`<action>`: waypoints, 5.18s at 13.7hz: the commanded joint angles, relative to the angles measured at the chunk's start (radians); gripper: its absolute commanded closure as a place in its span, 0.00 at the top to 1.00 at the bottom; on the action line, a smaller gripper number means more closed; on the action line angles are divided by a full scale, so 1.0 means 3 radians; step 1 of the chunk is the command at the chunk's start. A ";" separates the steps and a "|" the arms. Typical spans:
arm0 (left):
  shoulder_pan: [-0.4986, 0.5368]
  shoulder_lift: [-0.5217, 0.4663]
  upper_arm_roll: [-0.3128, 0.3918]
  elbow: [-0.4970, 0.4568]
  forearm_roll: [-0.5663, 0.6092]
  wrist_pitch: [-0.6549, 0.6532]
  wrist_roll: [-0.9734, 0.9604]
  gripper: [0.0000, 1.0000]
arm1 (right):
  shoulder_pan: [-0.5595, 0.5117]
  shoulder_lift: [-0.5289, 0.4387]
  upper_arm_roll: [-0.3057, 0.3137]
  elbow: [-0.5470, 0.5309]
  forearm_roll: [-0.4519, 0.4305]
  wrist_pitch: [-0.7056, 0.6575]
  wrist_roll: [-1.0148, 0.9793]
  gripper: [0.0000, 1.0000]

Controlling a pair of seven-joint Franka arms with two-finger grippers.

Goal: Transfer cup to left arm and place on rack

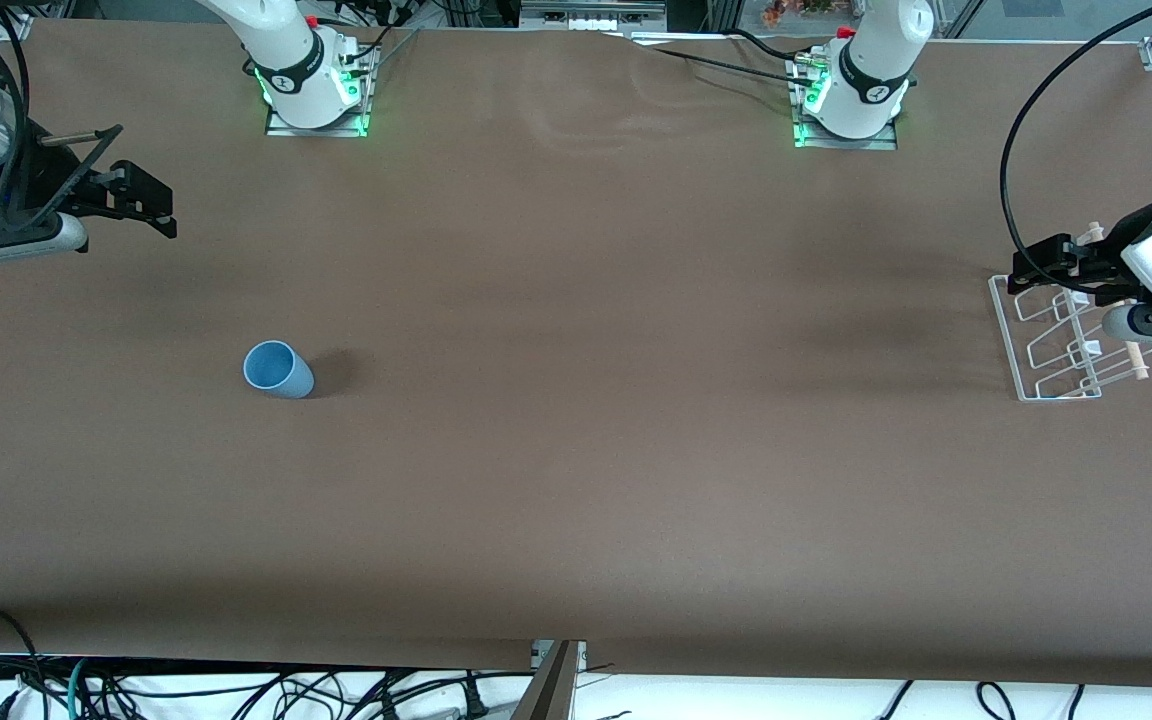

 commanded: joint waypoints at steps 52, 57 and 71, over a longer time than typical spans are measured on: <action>-0.0006 0.0144 0.0016 0.0232 -0.0063 -0.0029 -0.0060 1.00 | -0.0158 0.0979 -0.0147 -0.1194 -0.0152 0.2007 -0.0101 0.99; -0.0011 0.0155 0.0016 0.0258 -0.0063 -0.0034 -0.0065 1.00 | -0.0158 0.1286 -0.0147 -0.1189 -0.0137 0.2353 -0.0065 0.99; -0.0016 0.0195 0.0001 0.0278 -0.0104 -0.0029 -0.0080 1.00 | -0.0077 0.1578 -0.0116 -0.0505 0.0369 0.1553 0.0129 0.00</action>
